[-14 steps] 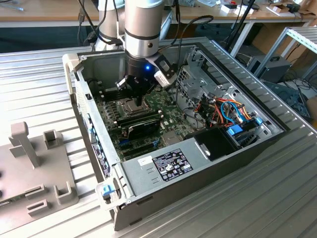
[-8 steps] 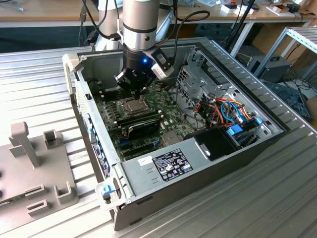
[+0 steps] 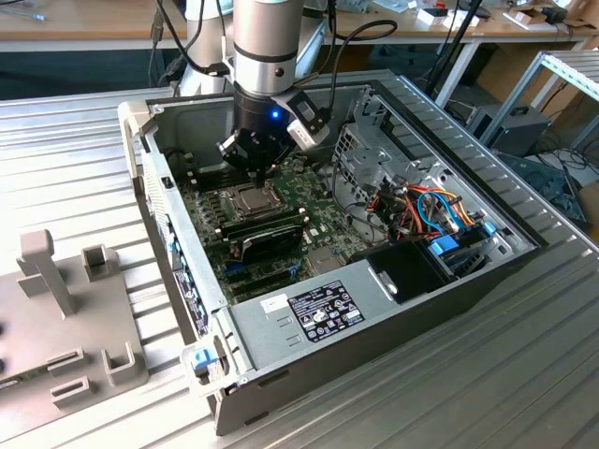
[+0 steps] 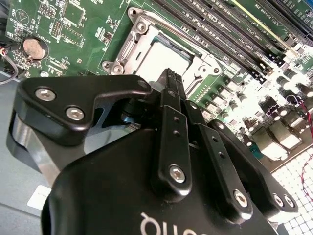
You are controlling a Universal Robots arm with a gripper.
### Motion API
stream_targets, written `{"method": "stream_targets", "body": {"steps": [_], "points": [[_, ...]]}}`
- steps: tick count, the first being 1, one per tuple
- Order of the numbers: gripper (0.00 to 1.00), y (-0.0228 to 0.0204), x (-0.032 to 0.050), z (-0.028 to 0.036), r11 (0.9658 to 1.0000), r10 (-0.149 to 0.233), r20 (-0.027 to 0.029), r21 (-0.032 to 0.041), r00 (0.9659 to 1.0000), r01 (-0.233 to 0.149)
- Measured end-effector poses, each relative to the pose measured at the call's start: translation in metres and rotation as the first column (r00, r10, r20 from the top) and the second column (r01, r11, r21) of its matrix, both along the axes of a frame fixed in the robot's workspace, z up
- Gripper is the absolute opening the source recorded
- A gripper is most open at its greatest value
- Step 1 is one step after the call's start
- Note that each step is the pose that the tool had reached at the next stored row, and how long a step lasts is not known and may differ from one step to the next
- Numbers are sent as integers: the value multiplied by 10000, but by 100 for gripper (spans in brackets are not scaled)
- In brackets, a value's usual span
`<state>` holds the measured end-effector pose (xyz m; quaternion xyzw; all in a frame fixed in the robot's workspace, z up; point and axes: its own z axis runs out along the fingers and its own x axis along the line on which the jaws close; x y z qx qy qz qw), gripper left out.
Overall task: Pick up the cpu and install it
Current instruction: 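Install the second cpu locking lever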
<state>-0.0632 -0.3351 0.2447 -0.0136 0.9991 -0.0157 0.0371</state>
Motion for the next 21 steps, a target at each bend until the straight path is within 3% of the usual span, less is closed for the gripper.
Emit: {"method": "stream_targets", "body": {"steps": [21], "points": [[11, 0, 54, 0, 10000, 0, 0, 0, 10000, 0]]}}
